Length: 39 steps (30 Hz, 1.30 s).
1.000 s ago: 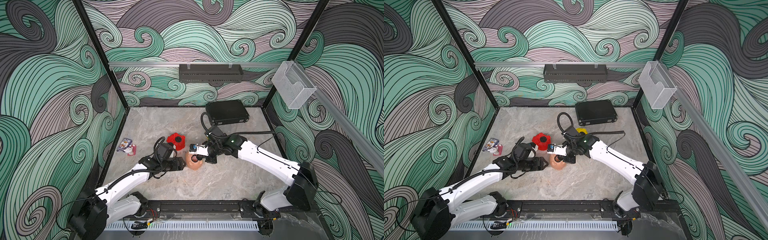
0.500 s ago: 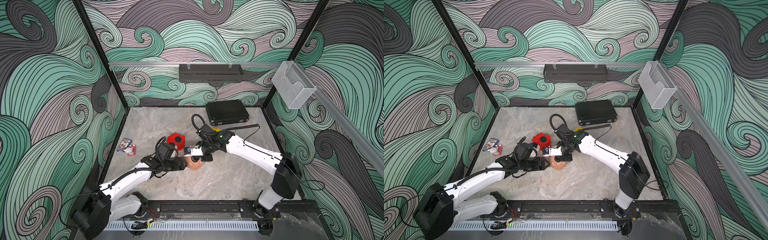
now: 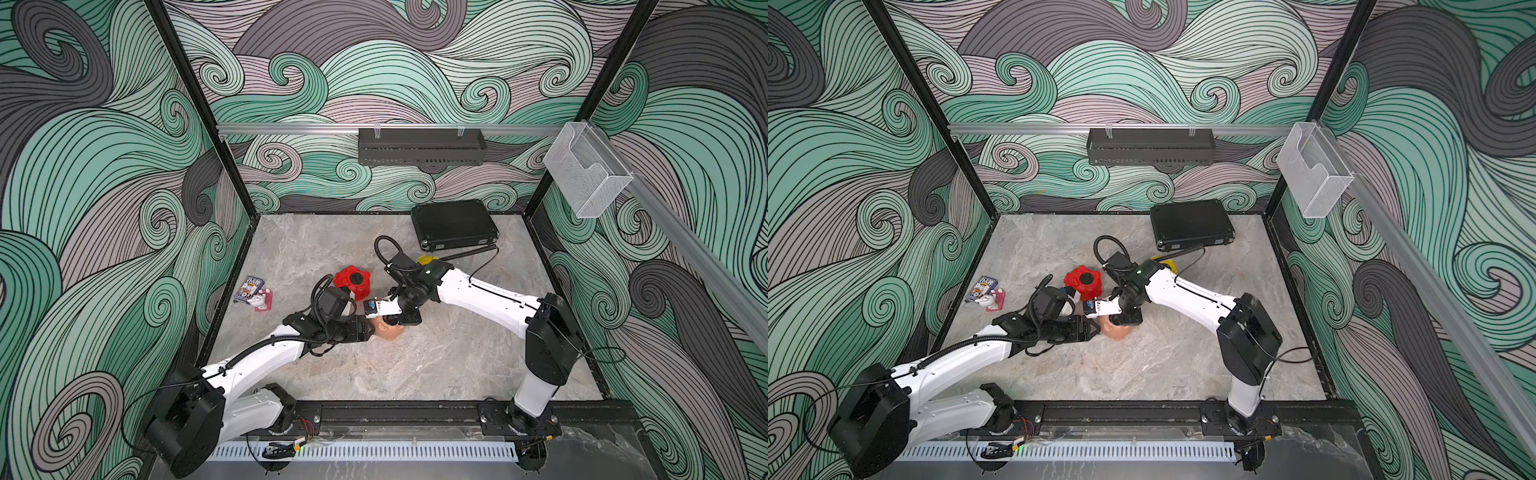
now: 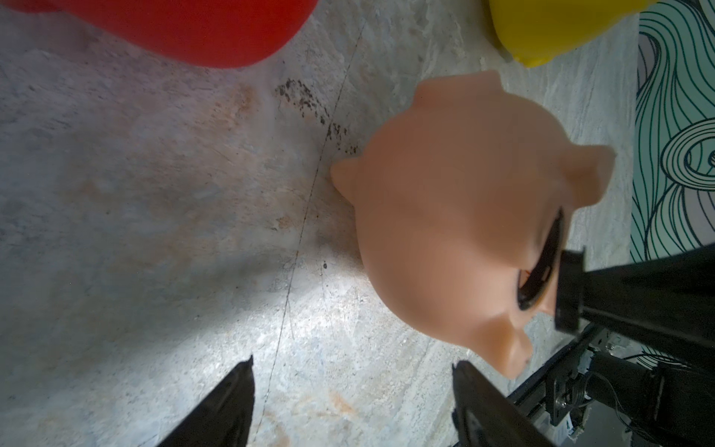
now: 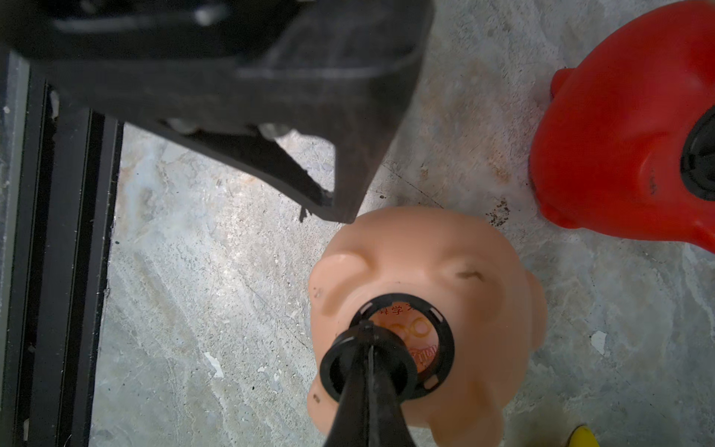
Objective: Close piggy banks
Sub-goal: Insert the knob into the piggy bank.
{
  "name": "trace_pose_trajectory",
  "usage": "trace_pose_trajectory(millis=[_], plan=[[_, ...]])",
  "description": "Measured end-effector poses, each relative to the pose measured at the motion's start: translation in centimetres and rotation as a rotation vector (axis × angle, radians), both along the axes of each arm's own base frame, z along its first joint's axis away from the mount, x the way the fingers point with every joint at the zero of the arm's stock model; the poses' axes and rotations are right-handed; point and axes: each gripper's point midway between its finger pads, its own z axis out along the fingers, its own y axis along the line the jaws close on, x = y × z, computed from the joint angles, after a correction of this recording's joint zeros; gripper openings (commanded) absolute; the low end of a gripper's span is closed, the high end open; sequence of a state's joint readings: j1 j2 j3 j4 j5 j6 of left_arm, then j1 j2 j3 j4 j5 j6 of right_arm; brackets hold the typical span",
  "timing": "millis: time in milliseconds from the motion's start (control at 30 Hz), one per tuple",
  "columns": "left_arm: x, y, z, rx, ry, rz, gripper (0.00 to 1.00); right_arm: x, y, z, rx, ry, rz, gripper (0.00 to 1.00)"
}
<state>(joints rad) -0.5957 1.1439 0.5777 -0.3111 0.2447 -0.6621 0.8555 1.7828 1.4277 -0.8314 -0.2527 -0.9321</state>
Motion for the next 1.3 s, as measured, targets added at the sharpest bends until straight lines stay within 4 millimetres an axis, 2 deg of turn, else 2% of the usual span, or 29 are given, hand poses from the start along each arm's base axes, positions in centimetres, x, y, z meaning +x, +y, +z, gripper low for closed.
trace_pose_trajectory(millis=[233, 533, 1300], plan=[[0.2, -0.1, 0.1, -0.007, -0.006, 0.001, 0.80, 0.7, 0.4, 0.7, 0.009, -0.027, -0.005, 0.00], [0.2, 0.2, -0.2, -0.002, 0.001, 0.008, 0.80, 1.0, 0.3, -0.9, -0.033, -0.020, -0.003, 0.00], [0.3, 0.2, -0.6, -0.006, 0.014, 0.010, 0.80, 1.3, 0.4, -0.9, -0.066, -0.050, 0.010, 0.00]])
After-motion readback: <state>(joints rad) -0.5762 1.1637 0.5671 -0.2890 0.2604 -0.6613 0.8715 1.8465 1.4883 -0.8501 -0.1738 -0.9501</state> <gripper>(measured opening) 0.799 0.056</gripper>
